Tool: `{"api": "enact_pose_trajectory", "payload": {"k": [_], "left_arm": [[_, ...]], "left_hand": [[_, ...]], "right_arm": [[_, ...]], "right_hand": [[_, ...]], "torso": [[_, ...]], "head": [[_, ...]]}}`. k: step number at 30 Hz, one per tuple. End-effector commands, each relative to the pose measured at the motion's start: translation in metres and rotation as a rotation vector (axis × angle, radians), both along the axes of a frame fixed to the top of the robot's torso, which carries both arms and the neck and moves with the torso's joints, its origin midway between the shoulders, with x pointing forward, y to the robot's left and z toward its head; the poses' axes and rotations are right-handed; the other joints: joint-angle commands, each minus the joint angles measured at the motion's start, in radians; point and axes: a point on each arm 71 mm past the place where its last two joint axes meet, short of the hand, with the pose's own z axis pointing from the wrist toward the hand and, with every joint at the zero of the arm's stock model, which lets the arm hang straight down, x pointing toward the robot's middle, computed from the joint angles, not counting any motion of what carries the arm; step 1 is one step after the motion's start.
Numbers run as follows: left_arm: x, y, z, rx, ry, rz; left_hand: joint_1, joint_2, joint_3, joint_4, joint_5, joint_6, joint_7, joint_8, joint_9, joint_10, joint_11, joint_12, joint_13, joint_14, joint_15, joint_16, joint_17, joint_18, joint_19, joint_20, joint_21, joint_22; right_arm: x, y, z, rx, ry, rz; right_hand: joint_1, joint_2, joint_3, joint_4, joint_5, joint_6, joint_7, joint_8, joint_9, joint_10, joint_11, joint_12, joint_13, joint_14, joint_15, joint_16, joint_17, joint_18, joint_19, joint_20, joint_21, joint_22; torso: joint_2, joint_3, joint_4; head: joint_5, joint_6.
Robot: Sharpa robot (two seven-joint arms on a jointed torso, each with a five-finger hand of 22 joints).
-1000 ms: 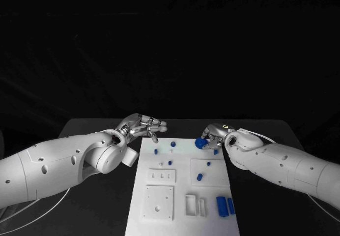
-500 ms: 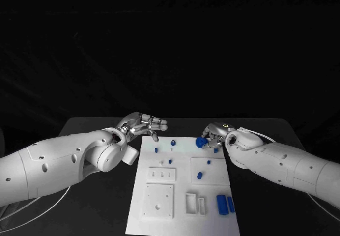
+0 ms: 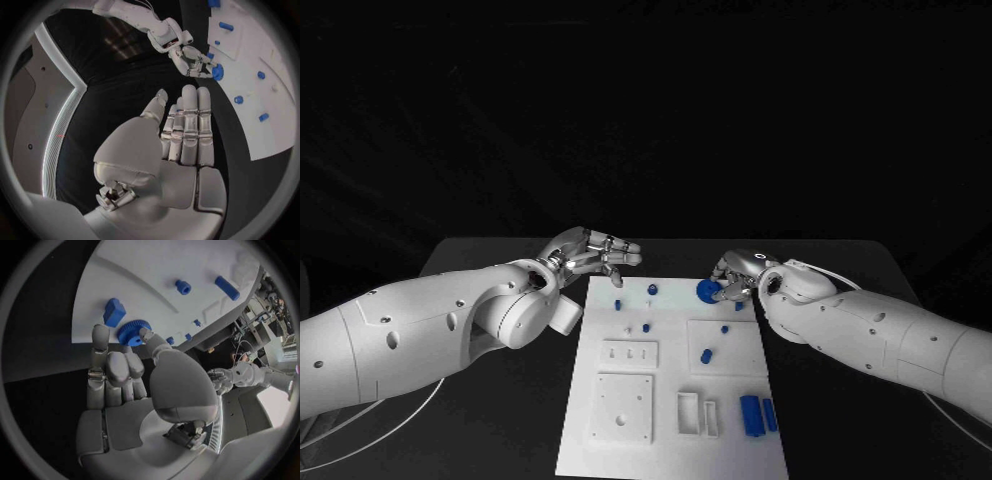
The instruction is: Assemble the parts on the task board
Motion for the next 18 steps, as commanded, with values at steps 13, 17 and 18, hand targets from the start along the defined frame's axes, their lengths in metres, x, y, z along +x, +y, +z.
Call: {"api": "enact_pose_trajectory", "payload": {"k": [13, 17, 18], "left_arm": [[-0.001, -0.0029, 0.0008, -0.002, 0.001, -0.021], [-0.0009, -0.0031, 0.0007, -0.002, 0.001, -0.021], [-0.0008, -0.0032, 0.0007, -0.002, 0.001, -0.021]], "left_hand": [[-0.003, 0.006, -0.007, 0.002, 0.0, -0.001, 0.004, 0.003, 0.001, -0.007, 0.001, -0.002, 0.001, -0.002, 0.004, -0.006, -0.001, 0.006, 0.001, 0.004, -0.005, -0.001], [-0.001, 0.005, -0.008, 0.002, 0.0, -0.002, 0.004, 0.002, 0.001, -0.009, 0.002, -0.002, 0.001, -0.003, 0.004, -0.006, -0.001, 0.006, 0.001, 0.004, -0.005, -0.001], [-0.001, 0.005, -0.008, 0.002, 0.0, -0.002, 0.004, 0.002, 0.001, -0.009, 0.002, -0.002, 0.001, -0.003, 0.004, -0.006, -0.001, 0.006, 0.001, 0.004, -0.005, -0.001]], "right_arm": [[0.0004, 0.0086, -0.0039, -0.016, 0.039, 0.012], [0.0007, 0.0098, -0.0039, -0.021, 0.036, 0.01], [0.0009, 0.0103, -0.0039, -0.023, 0.034, 0.009]], "right_hand": [[0.002, -0.005, -0.09, 0.029, 0.009, -0.032, 0.01, -0.002, 0.003, -0.011, 0.008, -0.017, -0.013, 0.003, 0.007, -0.008, -0.002, 0.014, 0.018, 0.002, -0.032, 0.012], [0.004, -0.003, -0.121, 0.043, 0.021, -0.035, 0.011, -0.003, 0.007, -0.011, 0.008, -0.016, -0.013, 0.004, 0.007, -0.008, -0.001, 0.014, 0.02, 0.003, -0.037, 0.014], [0.004, -0.003, -0.123, 0.045, 0.019, -0.037, 0.011, -0.003, 0.007, -0.012, 0.009, -0.016, -0.014, 0.003, 0.007, -0.007, 0.0, 0.014, 0.02, 0.003, -0.038, 0.015]], "torso": [[0.002, 0.0013, 0.0007], [0.001, 0.0008, 0.0001], [0.001, 0.0007, 0.0001]], "head": [[0.0, -0.005], [0.002, -0.007], [0.002, -0.008]]}}
